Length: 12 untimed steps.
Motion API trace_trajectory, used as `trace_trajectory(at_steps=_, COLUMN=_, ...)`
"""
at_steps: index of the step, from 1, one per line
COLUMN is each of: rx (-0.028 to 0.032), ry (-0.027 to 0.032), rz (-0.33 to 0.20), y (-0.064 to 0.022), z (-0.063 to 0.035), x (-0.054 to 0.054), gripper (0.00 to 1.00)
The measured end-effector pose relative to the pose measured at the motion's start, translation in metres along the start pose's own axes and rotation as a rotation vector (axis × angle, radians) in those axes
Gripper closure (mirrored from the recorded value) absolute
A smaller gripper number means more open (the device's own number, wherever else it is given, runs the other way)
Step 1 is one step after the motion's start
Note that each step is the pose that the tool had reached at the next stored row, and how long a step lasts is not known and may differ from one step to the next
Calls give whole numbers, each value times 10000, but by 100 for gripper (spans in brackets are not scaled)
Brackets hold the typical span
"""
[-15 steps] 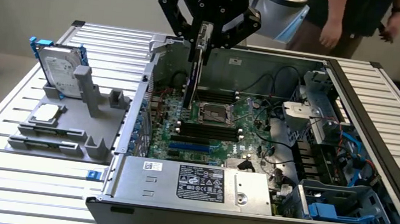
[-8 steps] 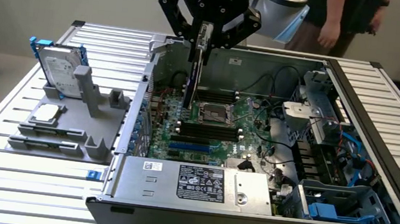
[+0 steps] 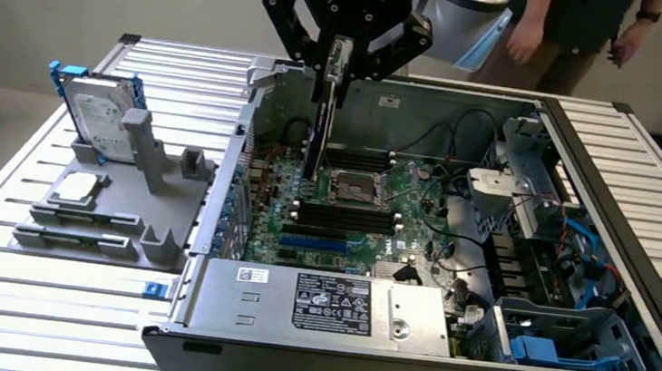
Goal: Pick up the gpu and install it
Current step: 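Pick up the gpu and move the gpu toward the slot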
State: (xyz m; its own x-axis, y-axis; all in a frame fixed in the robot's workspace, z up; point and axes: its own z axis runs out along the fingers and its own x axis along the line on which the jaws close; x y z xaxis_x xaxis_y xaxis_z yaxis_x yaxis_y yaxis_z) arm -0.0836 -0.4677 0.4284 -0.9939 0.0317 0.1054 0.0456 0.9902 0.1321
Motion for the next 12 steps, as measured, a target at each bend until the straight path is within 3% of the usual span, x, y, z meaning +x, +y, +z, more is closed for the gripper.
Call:
trace_trajectory(at_steps=6, rx=1, ry=0, rz=0, y=0, z=-1, x=-3, gripper=73)
trace_trajectory(at_steps=12, rx=0, ry=-5, rz=-1, y=10, z=3, x=-164, gripper=73)
